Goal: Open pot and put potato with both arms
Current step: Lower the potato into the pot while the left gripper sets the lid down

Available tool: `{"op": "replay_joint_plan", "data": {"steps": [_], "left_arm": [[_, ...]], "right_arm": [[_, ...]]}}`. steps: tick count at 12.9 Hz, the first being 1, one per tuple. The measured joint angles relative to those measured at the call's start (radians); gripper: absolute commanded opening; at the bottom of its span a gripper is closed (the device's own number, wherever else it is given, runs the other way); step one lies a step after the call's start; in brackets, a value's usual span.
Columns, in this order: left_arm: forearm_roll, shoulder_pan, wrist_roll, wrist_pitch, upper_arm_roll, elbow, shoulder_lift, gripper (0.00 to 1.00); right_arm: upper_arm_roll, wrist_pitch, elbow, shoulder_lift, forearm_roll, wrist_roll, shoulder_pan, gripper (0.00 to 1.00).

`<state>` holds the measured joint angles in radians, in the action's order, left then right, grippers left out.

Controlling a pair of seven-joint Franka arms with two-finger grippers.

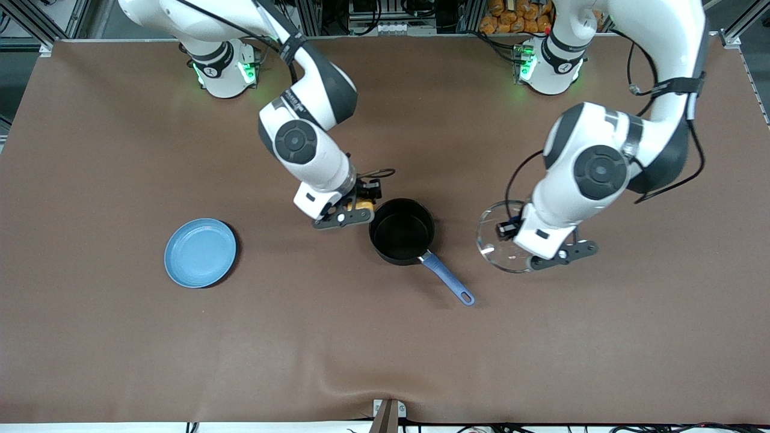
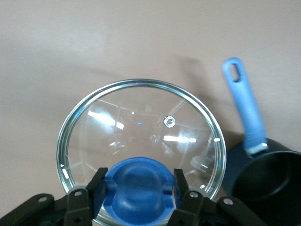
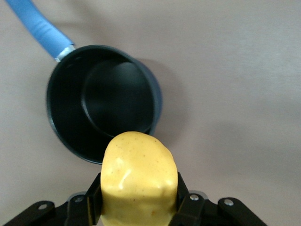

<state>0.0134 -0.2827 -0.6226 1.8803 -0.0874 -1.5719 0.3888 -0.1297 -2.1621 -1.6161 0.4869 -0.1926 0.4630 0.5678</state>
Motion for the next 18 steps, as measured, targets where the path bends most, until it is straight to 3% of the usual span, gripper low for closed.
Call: {"op": "replay_joint_plan", "data": {"steps": [4, 8, 18], "left_arm": [[0.001, 0.078, 0.077, 0.017, -0.002, -0.073, -0.028, 0.0], [0.001, 0.122, 0.133, 0.129, -0.002, -0.178, -0.042, 0.0], [0.015, 0.125, 0.163, 0.371, -0.009, -0.356, -0.024, 0.0]], "right_arm": [[0.001, -0.208, 0.016, 0.09, 0.043, -0.001, 0.048, 0.0], [0.001, -0.363, 0.081, 0.204, 0.084, -0.001, 0.079, 0.0], [0.002, -0.404, 0.108, 0.314, 0.09, -0.001, 0.133, 0.0]]}}
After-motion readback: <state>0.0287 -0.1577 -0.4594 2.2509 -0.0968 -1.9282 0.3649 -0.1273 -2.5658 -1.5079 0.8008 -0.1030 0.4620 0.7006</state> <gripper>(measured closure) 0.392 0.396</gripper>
